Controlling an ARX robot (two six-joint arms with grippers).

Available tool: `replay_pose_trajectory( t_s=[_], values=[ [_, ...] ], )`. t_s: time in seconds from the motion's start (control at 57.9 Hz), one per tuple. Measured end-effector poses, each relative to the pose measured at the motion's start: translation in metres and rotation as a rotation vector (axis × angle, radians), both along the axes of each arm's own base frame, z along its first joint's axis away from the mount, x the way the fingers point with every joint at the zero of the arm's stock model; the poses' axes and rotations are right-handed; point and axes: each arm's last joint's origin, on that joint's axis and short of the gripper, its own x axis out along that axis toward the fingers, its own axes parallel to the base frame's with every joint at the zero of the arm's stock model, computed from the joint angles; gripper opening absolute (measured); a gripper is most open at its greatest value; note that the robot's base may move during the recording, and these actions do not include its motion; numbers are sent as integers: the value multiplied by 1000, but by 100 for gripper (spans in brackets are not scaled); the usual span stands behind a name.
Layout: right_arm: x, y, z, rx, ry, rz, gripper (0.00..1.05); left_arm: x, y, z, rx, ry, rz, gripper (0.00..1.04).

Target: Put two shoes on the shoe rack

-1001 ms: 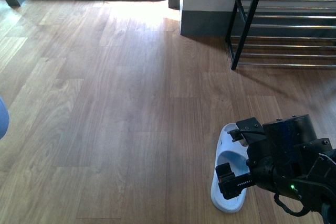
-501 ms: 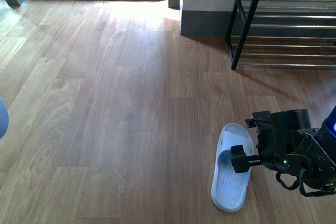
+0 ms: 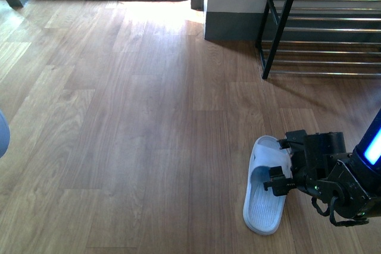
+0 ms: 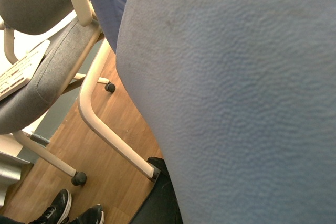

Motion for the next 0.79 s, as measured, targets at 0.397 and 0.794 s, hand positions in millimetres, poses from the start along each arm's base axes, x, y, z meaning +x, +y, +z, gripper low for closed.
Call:
replay_pose_trajectory(
  t_s=[0.397, 0.794],
  values=[
    [0, 3, 0, -38, -64, -20, 14, 0, 0, 0, 0, 0, 0, 2],
    [-8, 1, 122, 9, -277, 131, 1, 0, 0, 0, 0, 0, 0, 2]
  ],
)
